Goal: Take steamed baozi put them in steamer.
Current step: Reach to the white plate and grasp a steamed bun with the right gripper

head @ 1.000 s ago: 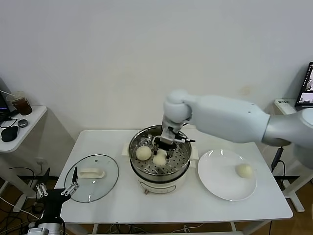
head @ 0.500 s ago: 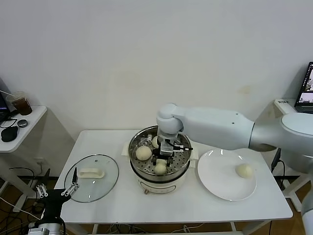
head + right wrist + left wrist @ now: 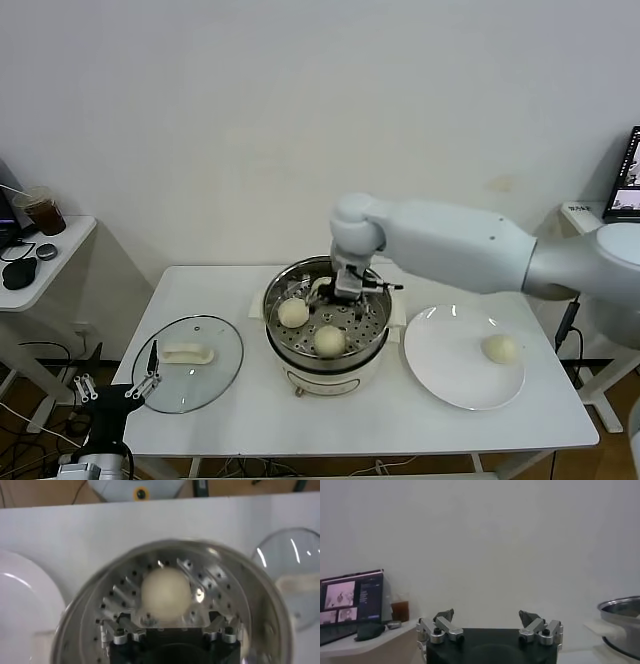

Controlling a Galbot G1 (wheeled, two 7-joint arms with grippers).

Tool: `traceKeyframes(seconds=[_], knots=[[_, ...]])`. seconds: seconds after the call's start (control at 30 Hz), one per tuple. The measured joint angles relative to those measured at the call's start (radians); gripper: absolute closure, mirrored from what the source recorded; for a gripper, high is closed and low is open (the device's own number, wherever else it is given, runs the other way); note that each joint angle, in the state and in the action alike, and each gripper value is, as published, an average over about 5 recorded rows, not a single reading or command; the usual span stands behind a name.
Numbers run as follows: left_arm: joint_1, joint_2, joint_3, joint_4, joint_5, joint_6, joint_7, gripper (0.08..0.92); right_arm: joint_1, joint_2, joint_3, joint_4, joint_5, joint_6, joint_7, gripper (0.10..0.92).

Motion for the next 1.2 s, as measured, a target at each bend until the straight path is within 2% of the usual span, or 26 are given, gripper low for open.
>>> traceKeyframes(seconds=[0.27, 0.5, 0.8, 1.2], knots=[[-0.009, 0.018, 0.004, 0.005, 0.004, 0.0, 0.002, 0.177, 0.02, -0.179, 0.073, 0.024, 0.085, -0.282, -0.026, 0.203], [-0.019, 0.024, 0.024, 0.012, 0.015, 0.004, 0.004, 0.177, -0.052, -0.365, 0.16, 0.013, 0.06, -0.432, -0.052, 0.203], [-0.017, 0.024, 0.038, 0.012, 0.021, 0.006, 0.009, 0.177, -0.282, -0.507, 0.348, -0.052, -0.054, -0.478, -0.055, 0.203], [-0.017, 0.022, 0.036, 0.016, 0.023, 0.019, 0.01, 0.177, -0.543, -0.532, 0.556, -0.152, -0.194, -0.482, -0.041, 0.203]])
